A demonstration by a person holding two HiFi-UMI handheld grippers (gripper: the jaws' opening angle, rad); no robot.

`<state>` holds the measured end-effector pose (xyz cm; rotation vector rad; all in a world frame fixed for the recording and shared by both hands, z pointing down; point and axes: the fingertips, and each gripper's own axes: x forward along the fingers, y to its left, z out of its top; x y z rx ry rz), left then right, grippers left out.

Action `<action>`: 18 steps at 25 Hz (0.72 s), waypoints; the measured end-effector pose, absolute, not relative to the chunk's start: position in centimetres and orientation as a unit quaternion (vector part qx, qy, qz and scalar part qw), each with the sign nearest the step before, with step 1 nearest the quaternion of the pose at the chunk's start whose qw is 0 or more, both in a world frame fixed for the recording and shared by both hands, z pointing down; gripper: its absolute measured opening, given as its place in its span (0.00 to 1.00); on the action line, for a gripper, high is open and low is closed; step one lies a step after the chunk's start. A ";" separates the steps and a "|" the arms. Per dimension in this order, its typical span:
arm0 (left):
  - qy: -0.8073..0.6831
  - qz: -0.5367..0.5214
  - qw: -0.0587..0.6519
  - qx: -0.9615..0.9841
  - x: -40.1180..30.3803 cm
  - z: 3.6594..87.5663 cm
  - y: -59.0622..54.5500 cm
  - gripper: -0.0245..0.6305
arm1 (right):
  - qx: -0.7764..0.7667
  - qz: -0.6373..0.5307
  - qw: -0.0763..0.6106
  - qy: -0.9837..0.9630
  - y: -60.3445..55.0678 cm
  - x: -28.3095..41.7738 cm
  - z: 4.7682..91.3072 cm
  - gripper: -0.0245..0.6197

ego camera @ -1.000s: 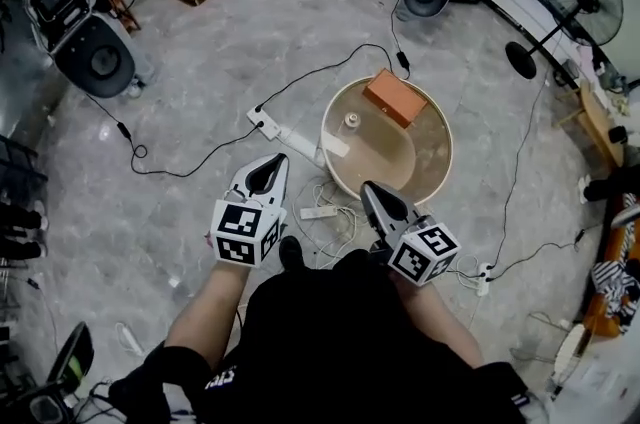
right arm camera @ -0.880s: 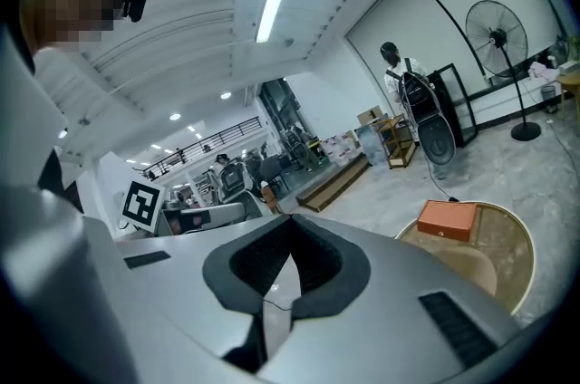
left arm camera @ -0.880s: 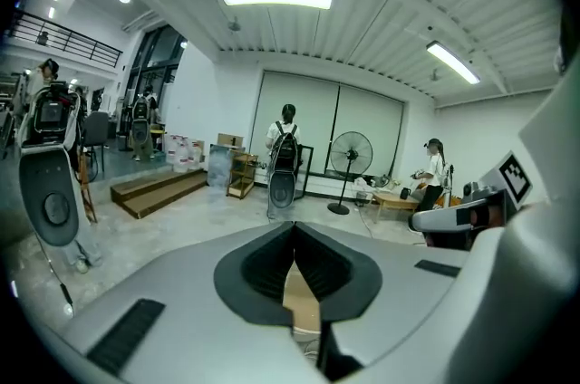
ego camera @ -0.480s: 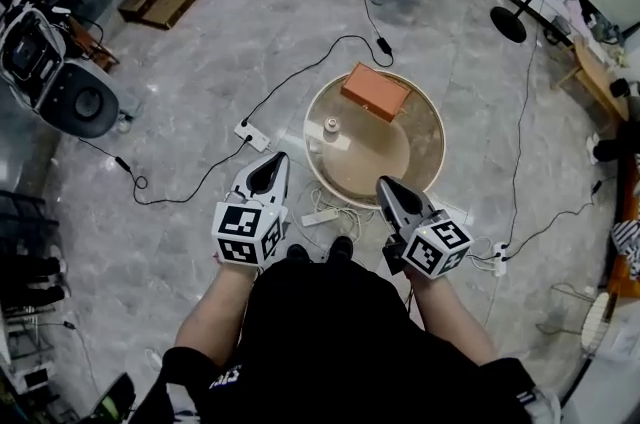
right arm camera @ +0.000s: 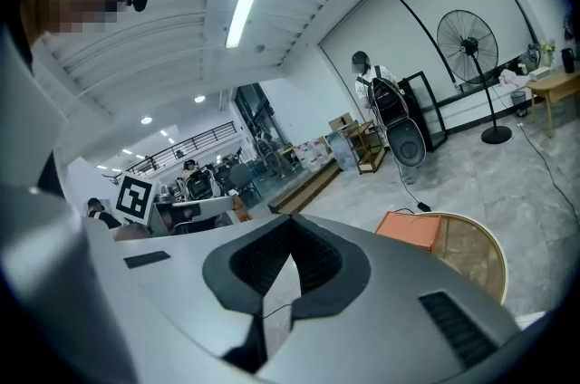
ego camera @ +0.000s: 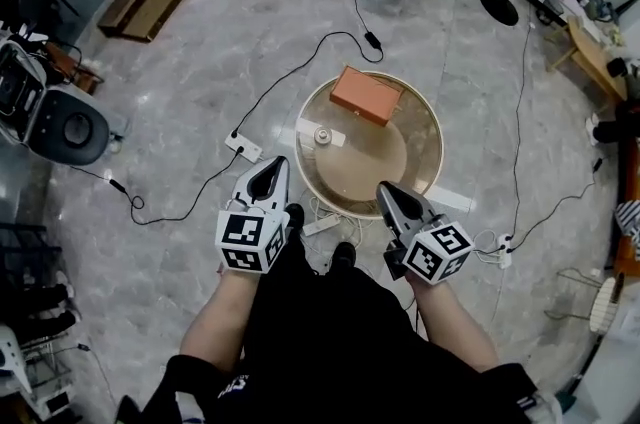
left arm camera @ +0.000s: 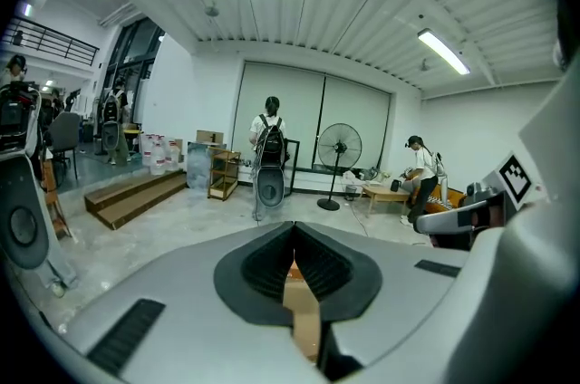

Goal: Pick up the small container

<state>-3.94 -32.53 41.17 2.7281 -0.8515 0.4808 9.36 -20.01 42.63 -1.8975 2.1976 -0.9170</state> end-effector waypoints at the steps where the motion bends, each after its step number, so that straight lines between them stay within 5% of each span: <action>1: -0.287 0.164 0.118 0.937 -3.4 41.6 -33.4 0.06 | -0.626 -0.301 0.045 0.718 -21.0 9.7 43.2 0.06; 18: -0.140 0.192 0.145 0.961 4.3 56.6 -44.6 0.06 | -0.668 -0.367 0.050 0.645 -34.0 10.9 56.4 0.06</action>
